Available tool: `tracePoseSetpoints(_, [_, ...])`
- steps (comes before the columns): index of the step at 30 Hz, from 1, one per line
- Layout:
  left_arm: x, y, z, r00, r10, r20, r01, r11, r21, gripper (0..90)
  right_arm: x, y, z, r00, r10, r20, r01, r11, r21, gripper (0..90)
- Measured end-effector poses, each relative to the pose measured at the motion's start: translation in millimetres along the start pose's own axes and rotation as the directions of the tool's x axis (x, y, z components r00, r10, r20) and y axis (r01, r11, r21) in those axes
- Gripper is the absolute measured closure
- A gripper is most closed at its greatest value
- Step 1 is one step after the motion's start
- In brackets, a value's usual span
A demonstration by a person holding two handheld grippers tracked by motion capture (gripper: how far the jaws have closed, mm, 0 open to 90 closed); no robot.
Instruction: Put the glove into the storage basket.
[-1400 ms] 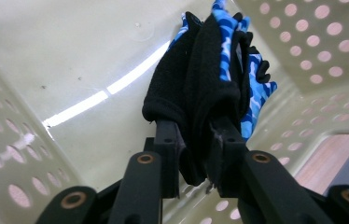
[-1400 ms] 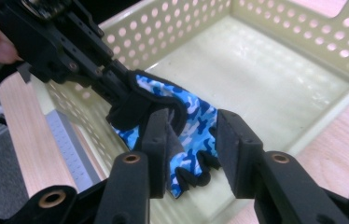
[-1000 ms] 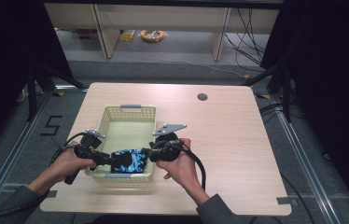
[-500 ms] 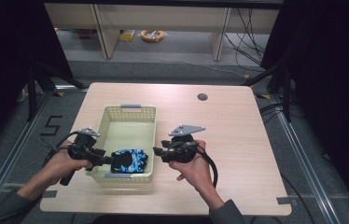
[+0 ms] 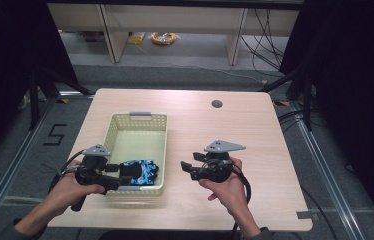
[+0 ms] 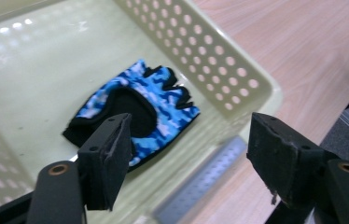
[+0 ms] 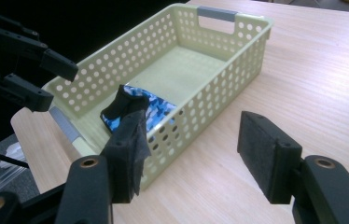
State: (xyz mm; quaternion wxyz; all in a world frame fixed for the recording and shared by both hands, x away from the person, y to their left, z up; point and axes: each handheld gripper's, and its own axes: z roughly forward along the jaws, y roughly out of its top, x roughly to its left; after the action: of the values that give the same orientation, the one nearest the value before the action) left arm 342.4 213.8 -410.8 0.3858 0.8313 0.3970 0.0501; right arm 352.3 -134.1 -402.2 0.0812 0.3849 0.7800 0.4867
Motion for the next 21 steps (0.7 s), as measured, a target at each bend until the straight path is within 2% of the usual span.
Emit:
tracePoseSetpoints(1, [-3.3, -0.5, 0.5, 1.0000, -0.003, 0.006, 0.003, 1.0000, -0.009, 29.4, -2.0, -1.8, -2.4, 0.9999, -0.013, 0.006, 0.013, 1.000, -0.003, 41.9])
tracePoseSetpoints(2, [-5.6, -0.9, 1.9, 0.9998, -0.012, 0.014, 0.013, 0.9997, -0.023, 28.8, -3.8, -4.2, -6.6, 1.0000, 0.002, 0.009, -0.002, 1.000, -0.013, 42.0])
tracePoseSetpoints(3, [-6.6, -1.4, 1.6, 0.9999, 0.001, 0.017, -0.001, 0.9999, -0.016, 28.3, -6.2, -5.0, -9.4, 0.9998, -0.015, 0.009, 0.016, 1.000, -0.018, 41.9])
tracePoseSetpoints(4, [-11.1, -2.6, 3.9, 0.9996, -0.016, 0.024, 0.016, 0.9992, -0.036, 28.1, -6.4, -6.8, -11.8, 0.9999, 0.013, 0.012, -0.012, 1.000, -0.020, 41.8])
tracePoseSetpoints(5, [-12.8, -3.4, 3.9, 0.9997, -0.005, 0.025, 0.005, 0.9996, -0.028, 27.9, -10.5, -8.9, -15.3, 0.9998, -0.009, 0.016, 0.010, 0.999, -0.030, 41.6])
tracePoseSetpoints(6, [-16.0, -4.3, 5.3, 0.9993, -0.016, 0.033, 0.017, 0.9989, -0.044, 27.8, -11.5, -11.2, -18.9, 0.9997, 0.018, 0.017, -0.018, 0.999, -0.027, 41.4])
tracePoseSetpoints(7, [-18.3, -4.9, 5.6, 0.9990, -0.015, 0.043, 0.018, 0.9987, -0.048, 27.7, -13.4, -13.4, -22.7, 0.9992, 0.025, 0.030, -0.024, 0.999, -0.031, 41.3])
tracePoseSetpoints(8, [-20.4, -5.3, 5.9, 0.9984, -0.011, 0.055, 0.014, 0.9986, -0.051, 27.5, -16.6, -15.9, -24.2, 0.9996, 0.011, 0.027, -0.009, 0.999, -0.052, 40.9])
tracePoseSetpoints(9, [-23.4, -5.9, 6.3, 0.9984, -0.010, 0.056, 0.013, 0.9980, -0.061, 27.3, -17.3, -18.7, -27.3, 0.9990, 0.031, 0.032, -0.030, 0.998, -0.052, 40.4])
tracePoseSetpoints(10, [-25.8, -6.0, 6.5, 0.9985, -0.003, 0.054, 0.007, 0.9977, -0.067, 27.2, -20.3, -21.0, -29.0, 0.9994, 0.020, 0.028, -0.019, 0.998, -0.058, 39.9])
tracePoseSetpoints(11, [-28.4, -6.4, 7.0, 0.9986, 0.000, 0.054, 0.005, 0.9968, -0.080, 27.0, -20.8, -24.0, -32.1, 0.9983, 0.038, 0.045, -0.035, 0.997, -0.064, 39.4])
tracePoseSetpoints(12, [-30.6, -6.7, 7.7, 0.9984, 0.007, 0.057, -0.002, 0.9967, -0.081, 26.6, -23.0, -26.5, -34.0, 0.9984, 0.041, 0.040, -0.038, 0.998, -0.058, 39.0])
tracePoseSetpoints(14, [-35.9, -7.8, 10.4, 0.9971, 0.007, 0.075, 0.000, 0.9955, -0.095, 25.6, -26.9, -32.5, -37.7, 0.9978, 0.022, 0.062, -0.017, 0.997, -0.075, 38.4])
tracePoseSetpoints(16, [-40.2, -8.9, 12.0, 0.9961, 0.019, 0.086, -0.011, 0.9958, -0.091, 25.5, -26.5, -37.5, -40.4, 0.9967, 0.065, 0.049, -0.061, 0.996, -0.071, 38.0])
tracePoseSetpoints(18, [-44.9, -10.3, 15.6, 0.9947, 0.036, 0.097, -0.027, 0.9951, -0.096, 24.3, -30.8, -43.2, -42.4, 0.9970, 0.050, 0.060, -0.045, 0.996, -0.079, 36.9])
tracePoseSetpoints(19, [-46.3, -10.9, 17.3, 0.9939, 0.037, 0.104, -0.028, 0.9951, -0.095, 24.2, -28.7, -44.5, -44.3, 0.9947, 0.082, 0.062, -0.077, 0.994, -0.075, 36.6])
tracePoseSetpoints(20, [-48.7, -12.0, 19.7, 0.9938, 0.035, 0.105, -0.024, 0.9946, -0.101, 23.9, -29.3, -46.5, -45.2, 0.9947, 0.084, 0.059, -0.079, 0.994, -0.079, 36.2])
tracePoseSetpoints(21, [-49.6, -12.3, 20.9, 0.9928, 0.038, 0.114, -0.027, 0.9945, -0.101, 23.2, -32.2, -48.9, -46.6, 0.9961, 0.061, 0.064, -0.055, 0.995, -0.079, 35.5])
